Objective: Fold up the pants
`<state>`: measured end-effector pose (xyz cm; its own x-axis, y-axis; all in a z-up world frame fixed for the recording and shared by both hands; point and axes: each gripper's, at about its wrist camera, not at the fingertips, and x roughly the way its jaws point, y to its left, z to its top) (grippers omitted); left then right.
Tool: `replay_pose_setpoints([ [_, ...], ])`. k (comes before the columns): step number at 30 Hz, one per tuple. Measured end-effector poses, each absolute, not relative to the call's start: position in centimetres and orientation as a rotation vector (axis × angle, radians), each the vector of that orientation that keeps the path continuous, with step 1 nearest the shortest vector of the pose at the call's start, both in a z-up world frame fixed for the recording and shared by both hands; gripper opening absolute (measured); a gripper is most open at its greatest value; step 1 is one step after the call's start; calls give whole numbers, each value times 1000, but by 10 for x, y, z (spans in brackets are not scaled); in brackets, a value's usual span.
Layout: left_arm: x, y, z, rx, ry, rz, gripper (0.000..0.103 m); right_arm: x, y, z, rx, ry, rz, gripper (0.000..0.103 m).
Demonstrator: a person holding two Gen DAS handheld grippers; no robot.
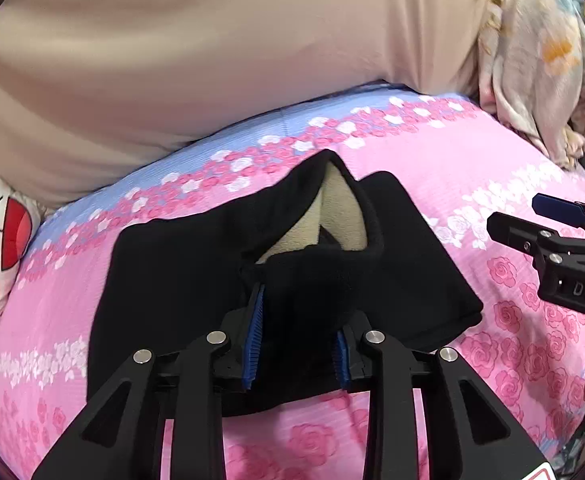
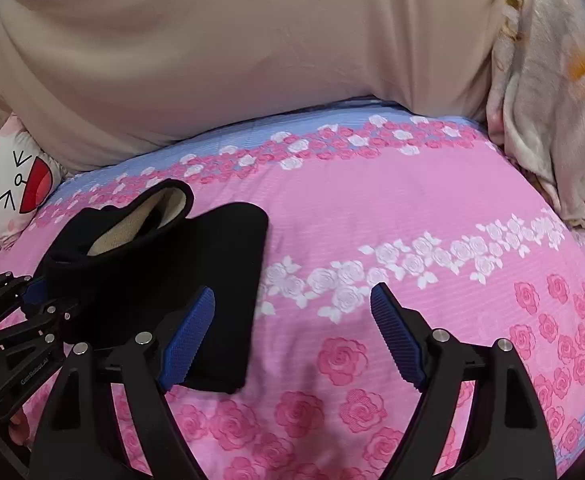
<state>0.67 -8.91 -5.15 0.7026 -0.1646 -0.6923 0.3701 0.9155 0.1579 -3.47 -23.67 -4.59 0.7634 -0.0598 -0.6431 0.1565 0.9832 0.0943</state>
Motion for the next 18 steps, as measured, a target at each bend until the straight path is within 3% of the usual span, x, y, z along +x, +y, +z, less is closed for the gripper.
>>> replay_pose_setpoints([
  [3, 6, -70, -46, 265, 727, -289, 36, -30, -224, -39, 123, 686, -117, 80],
  [6, 6, -53, -38, 234, 717, -282, 40, -25, -209, -33, 95, 677, -123, 87],
  [13, -4, -18, -13, 157, 693, -337, 44, -17, -194, -24, 71, 671, -132, 87],
  [15, -11, -16, -6, 142, 675, -374, 58, -15, -192, -24, 66, 672, -136, 87],
  [16, -17, -17, -2, 133, 642, -390, 76, -15, -191, -24, 64, 674, -140, 88],
  [18, -24, -25, 2, 156, 584, -387, 80, -14, -191, -25, 65, 678, -150, 88],
])
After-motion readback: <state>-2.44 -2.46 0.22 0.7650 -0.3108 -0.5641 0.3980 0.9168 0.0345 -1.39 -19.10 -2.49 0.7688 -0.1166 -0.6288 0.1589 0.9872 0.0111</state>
